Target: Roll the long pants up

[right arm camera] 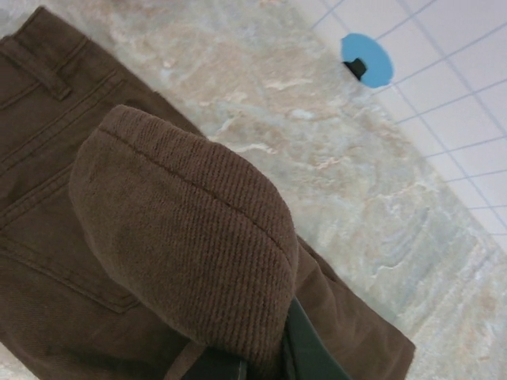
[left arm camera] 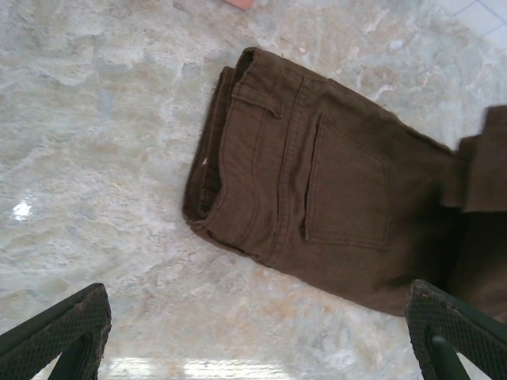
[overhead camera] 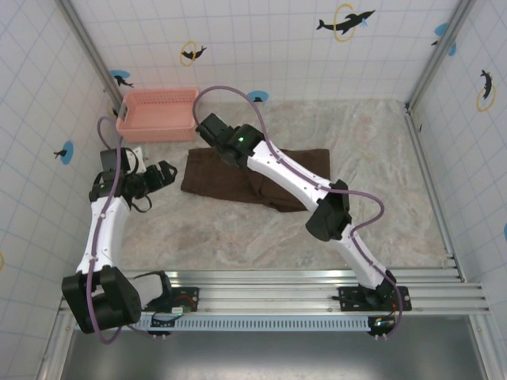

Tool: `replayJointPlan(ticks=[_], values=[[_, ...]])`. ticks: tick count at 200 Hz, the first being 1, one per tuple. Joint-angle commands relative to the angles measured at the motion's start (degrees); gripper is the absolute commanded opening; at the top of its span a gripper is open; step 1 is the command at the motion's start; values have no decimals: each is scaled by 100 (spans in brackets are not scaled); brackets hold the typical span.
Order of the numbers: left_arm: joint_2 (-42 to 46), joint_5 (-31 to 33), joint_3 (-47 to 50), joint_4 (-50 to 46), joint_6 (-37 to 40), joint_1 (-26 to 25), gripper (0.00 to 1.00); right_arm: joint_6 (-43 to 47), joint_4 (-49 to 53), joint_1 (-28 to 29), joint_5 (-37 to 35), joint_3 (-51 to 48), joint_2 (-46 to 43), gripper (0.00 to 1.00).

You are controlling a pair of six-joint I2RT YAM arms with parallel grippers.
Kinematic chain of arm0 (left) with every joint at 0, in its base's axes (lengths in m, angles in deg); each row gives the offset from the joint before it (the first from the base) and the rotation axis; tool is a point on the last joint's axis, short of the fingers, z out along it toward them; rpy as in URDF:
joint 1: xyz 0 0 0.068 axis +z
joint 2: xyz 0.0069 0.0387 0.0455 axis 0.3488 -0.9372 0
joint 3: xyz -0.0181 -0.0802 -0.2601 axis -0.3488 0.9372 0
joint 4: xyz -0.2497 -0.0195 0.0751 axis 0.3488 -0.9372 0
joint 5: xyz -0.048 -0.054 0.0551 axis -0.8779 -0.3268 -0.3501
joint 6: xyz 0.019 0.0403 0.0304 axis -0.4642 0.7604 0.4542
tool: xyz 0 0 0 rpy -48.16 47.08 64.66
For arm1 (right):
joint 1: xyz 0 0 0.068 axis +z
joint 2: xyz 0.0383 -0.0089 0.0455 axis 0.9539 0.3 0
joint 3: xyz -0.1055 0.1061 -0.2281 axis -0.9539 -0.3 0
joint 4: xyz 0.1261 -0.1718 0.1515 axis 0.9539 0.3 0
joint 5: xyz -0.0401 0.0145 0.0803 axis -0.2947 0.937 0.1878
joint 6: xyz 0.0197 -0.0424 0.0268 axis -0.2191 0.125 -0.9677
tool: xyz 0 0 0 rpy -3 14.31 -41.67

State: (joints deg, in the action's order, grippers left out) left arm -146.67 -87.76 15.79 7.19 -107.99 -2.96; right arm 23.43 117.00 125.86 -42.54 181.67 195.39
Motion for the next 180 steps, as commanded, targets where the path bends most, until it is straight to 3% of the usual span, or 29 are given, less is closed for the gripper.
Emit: replayJointPlan(ticks=[1,31,98,123,140,154,180], values=[[-67,-451,123,632,-705,-54,97,-55,-252,-23,319,314,154,0],[-111,-587,210,1064,-1220,-124,97,-262,-313,-47,646,321,377,0],[-90,-525,136,1050,-1284,-199,97,-894,-702,-55,1394,613,880,0],[-28,-451,241,1156,-1447,-218,97,-1028,-1010,-29,2355,602,1006,17],[41,-362,336,1276,-1586,-203,97,-1070,-1269,89,2949,614,951,33],[39,-362,421,1428,-1741,-218,97,-1033,-1365,216,2947,605,764,43],[-83,-356,446,1598,-1917,-254,97,-945,-1226,224,2631,550,276,51]])
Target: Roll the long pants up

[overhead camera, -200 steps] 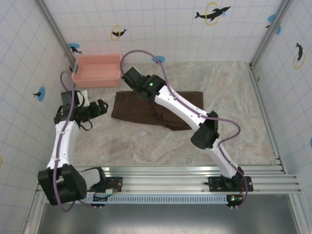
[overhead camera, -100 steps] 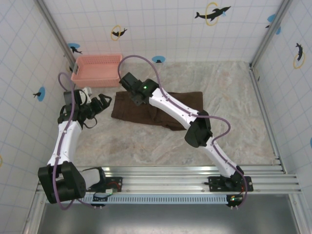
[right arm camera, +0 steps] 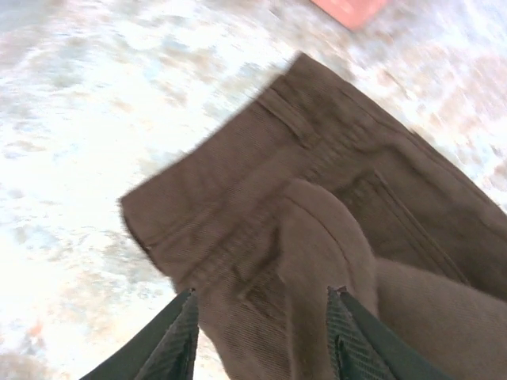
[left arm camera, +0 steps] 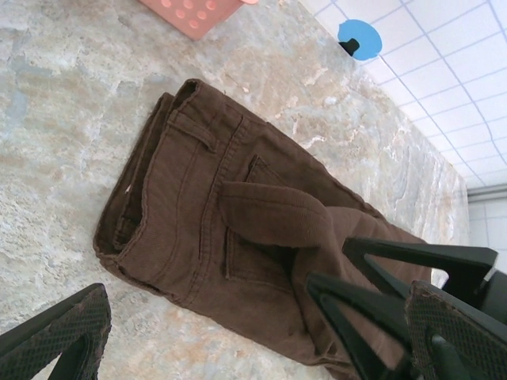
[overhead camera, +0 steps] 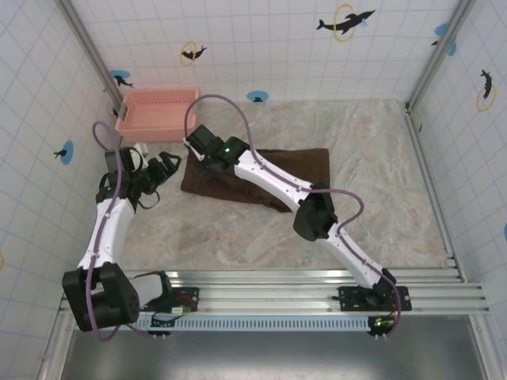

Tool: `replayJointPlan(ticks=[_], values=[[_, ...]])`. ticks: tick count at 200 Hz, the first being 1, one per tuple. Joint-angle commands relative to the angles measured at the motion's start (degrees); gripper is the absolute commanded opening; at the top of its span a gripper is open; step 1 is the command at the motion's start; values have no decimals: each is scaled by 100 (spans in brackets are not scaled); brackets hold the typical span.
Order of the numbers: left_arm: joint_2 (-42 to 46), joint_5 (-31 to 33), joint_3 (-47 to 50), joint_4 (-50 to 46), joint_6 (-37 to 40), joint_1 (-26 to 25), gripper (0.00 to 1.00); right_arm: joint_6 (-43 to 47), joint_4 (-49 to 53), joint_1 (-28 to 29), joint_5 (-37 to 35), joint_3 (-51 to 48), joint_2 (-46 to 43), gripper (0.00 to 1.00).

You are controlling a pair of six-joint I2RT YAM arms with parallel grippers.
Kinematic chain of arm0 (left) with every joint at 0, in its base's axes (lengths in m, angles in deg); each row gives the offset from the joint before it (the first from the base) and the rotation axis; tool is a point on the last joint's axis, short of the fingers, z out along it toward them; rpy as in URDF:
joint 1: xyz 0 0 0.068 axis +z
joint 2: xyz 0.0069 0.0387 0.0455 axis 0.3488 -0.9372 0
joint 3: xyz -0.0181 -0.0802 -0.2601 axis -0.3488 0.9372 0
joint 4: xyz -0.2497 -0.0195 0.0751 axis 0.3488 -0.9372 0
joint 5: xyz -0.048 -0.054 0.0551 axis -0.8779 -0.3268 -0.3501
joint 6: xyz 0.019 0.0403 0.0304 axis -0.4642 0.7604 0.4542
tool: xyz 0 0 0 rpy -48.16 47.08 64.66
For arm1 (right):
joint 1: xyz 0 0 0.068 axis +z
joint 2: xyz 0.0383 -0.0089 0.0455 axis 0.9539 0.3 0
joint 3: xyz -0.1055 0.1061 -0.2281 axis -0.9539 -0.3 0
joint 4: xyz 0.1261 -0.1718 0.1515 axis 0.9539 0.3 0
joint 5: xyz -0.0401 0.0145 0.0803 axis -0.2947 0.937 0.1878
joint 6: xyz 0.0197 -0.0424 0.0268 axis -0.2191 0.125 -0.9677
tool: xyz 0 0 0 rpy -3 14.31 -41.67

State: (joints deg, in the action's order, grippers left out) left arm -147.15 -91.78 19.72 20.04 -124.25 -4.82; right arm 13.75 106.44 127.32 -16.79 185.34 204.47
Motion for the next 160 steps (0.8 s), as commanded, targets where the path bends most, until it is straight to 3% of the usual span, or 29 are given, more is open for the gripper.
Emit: replayJointPlan(ticks=[1,28,71,88,120,160], values=[[-44,46,51,320,-302,-76,97,31,-154,73,36,175,-655,51],[-306,75,-93,434,-410,-314,97,125,251,-207,-333,-312,-1264,51],[-798,92,-332,804,-767,-975,97,74,124,-982,-854,-2347,-2708,54],[-956,281,-578,625,-715,-1246,97,15,41,-1356,-818,-3070,-3089,58],[-1586,657,-1395,-228,-471,-1746,97,-91,-419,-1954,-643,-4407,-3772,76],[-2245,905,-1954,-924,-492,-2078,97,-64,-619,-2362,-510,-5146,-4220,77]])
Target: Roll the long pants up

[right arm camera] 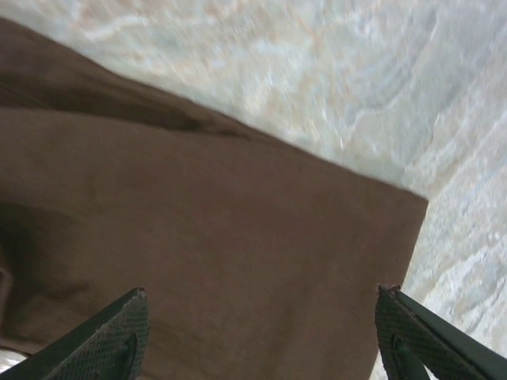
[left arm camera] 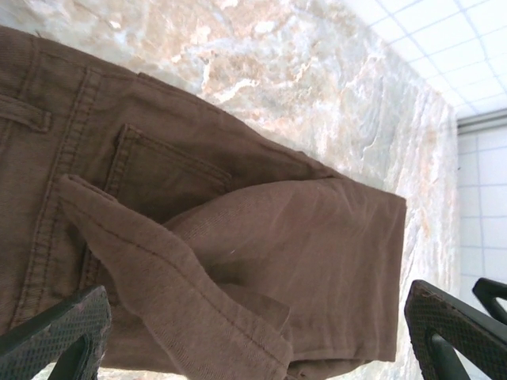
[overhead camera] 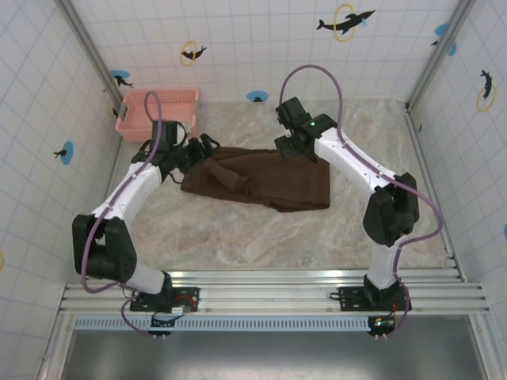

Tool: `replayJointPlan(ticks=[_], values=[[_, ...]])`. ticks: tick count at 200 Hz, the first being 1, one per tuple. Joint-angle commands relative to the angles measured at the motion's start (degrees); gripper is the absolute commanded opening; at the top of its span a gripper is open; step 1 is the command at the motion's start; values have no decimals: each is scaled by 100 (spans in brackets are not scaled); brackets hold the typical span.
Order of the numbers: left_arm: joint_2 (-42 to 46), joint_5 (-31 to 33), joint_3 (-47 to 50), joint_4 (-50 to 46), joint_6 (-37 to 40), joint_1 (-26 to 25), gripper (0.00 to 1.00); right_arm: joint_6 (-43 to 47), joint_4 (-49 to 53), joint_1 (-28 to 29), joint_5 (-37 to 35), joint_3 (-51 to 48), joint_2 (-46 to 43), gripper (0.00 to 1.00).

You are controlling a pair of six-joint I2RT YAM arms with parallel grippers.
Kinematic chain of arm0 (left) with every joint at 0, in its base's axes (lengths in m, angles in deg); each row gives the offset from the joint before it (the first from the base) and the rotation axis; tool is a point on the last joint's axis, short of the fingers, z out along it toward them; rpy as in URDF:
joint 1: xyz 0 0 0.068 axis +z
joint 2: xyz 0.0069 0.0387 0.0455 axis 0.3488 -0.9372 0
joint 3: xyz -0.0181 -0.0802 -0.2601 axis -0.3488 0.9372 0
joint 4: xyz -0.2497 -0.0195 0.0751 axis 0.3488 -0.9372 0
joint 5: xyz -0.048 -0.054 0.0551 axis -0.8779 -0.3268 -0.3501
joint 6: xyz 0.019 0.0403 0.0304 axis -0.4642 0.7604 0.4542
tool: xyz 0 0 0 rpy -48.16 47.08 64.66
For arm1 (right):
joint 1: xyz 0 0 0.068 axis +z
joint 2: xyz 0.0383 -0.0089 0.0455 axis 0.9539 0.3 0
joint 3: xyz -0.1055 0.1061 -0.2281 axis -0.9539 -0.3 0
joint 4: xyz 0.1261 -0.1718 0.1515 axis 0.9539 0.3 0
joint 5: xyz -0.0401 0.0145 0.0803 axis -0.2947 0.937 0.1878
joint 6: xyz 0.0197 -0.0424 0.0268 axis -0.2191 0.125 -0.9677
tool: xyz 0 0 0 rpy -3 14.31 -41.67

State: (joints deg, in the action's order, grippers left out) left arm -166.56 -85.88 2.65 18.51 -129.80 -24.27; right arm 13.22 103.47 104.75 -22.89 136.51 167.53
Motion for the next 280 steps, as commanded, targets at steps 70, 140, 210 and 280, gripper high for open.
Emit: replayJointPlan(ticks=[70,140,210,280], values=[[-877,439,-621,-1154,4,-327,97,12,-562,-447,238,-814,-863,78],[-1531,685,-941,-1087,-23,-461,93,23,-773,-657,376,-1406,-1132,78],[-1702,1028,-1133,-1075,377,-467,0,-17,-719,-754,1301,-1398,-747,81],[-1440,1013,-1686,-1186,896,-489,0,-693,-521,-1085,2595,-1381,322,82]])
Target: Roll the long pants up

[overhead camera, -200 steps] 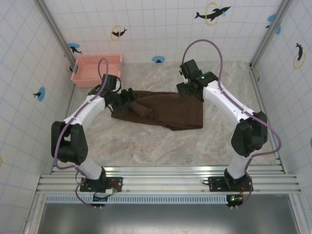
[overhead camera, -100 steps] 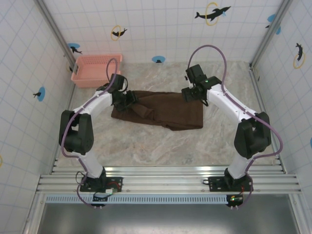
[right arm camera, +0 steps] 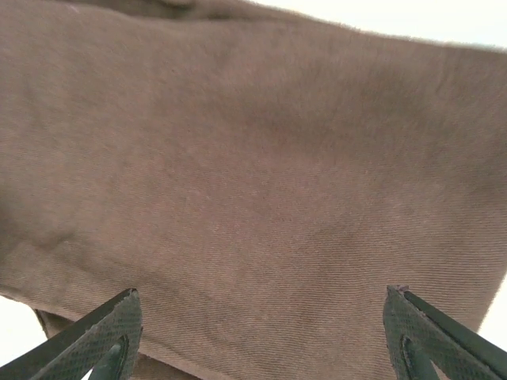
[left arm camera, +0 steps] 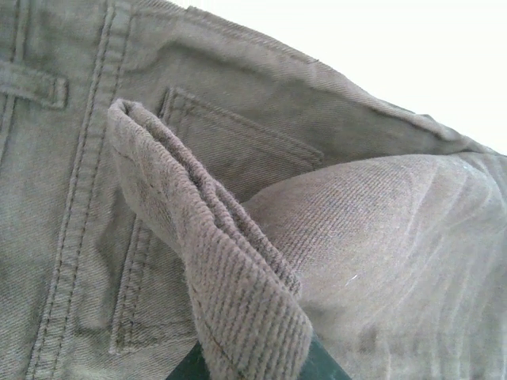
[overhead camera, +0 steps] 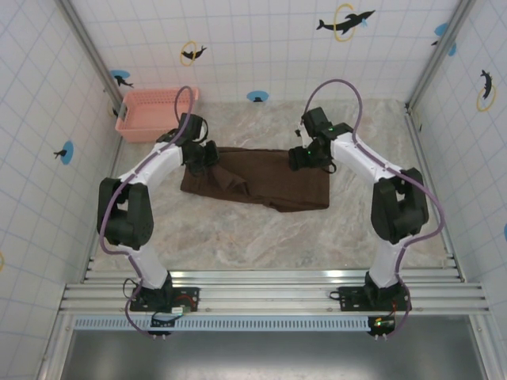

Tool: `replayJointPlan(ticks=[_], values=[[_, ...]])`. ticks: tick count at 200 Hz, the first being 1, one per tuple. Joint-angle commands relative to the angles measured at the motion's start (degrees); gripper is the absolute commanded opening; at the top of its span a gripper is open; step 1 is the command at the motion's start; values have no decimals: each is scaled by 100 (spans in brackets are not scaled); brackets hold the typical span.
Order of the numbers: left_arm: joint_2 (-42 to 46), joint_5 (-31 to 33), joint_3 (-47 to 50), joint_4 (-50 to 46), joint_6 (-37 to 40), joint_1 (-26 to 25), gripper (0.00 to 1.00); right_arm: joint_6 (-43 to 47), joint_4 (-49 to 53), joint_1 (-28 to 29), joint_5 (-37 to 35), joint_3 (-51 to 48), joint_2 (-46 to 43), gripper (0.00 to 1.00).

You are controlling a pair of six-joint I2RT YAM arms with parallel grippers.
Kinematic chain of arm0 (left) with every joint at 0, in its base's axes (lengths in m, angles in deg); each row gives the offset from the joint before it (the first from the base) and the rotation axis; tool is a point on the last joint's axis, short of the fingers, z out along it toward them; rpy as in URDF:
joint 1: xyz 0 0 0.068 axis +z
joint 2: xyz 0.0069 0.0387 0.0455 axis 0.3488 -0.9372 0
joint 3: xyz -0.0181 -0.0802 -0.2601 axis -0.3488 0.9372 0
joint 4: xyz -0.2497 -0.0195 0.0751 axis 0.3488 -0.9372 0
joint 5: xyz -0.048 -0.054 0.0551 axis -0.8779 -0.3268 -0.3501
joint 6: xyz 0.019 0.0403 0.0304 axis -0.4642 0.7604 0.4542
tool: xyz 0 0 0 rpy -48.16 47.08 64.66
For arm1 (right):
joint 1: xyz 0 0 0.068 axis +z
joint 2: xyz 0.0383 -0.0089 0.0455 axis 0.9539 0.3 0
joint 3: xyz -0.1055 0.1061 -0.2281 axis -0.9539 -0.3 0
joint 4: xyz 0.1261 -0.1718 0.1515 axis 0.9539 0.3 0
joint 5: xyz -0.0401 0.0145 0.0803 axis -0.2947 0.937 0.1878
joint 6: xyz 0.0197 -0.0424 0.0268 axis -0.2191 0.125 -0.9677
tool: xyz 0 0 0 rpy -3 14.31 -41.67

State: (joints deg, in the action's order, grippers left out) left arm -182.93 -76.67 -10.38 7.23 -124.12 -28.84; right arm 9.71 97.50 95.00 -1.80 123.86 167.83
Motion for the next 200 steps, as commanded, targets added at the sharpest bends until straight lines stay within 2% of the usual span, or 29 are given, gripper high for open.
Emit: replayJointPlan(ticks=[1,26,69,148,200], values=[[199,88,-393,-60,335,-30,0,-349,69,-110,498,-125,302,82],[102,-41,-715,-86,512,-51,0,-486,-24,-164,640,-308,550,82],[-1,-251,-1105,-122,665,-75,0,-529,-81,-204,492,-504,636,82],[114,-307,-734,-85,711,-108,0,-498,-155,-665,186,-1057,-84,82],[162,-313,-590,-75,728,-107,0,-369,-150,-849,221,-1080,-63,82]])
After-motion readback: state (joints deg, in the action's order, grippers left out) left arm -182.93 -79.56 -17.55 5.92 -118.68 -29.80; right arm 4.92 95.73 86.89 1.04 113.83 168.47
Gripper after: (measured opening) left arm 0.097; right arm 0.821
